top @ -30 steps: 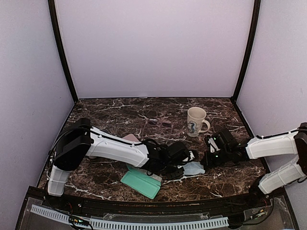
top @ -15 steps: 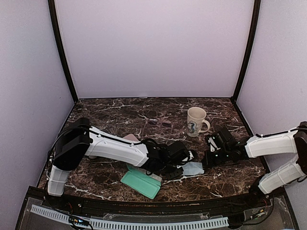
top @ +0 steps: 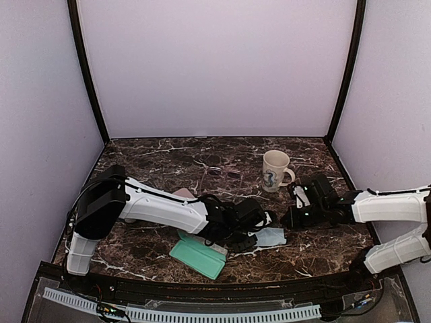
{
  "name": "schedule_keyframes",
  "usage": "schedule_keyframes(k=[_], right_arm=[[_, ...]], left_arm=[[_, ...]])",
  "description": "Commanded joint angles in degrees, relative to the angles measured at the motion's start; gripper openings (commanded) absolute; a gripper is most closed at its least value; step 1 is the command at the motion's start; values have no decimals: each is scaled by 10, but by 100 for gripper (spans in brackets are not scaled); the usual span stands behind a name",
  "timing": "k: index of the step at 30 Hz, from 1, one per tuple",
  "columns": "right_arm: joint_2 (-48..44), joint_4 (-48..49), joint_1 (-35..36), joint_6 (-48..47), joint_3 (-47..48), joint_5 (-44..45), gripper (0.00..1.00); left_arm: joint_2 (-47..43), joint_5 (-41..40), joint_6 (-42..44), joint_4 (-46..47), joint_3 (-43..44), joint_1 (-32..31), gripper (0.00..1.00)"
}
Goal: Organize the sunglasses
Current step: Smooth out the folded cleaning cloth at the center of the board.
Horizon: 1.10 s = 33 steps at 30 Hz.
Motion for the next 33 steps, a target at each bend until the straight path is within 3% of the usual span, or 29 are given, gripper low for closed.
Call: schedule_keyframes(k=[1,13,23,33], right_arm=[[4,27,2,4,-13,-27,0],[59,65,7,18,-35,-50,0],[94,-8,6,19,-2,58,0],[93,-44,6,19,5,103,0]], left_arm=[[-14,14,8,-58,-2,-4,34],[-13,19,5,-50,0,-4,35],[-14,19,1,-56,-3,-3,35],[-15,12,0,-58,-5,-3,35]])
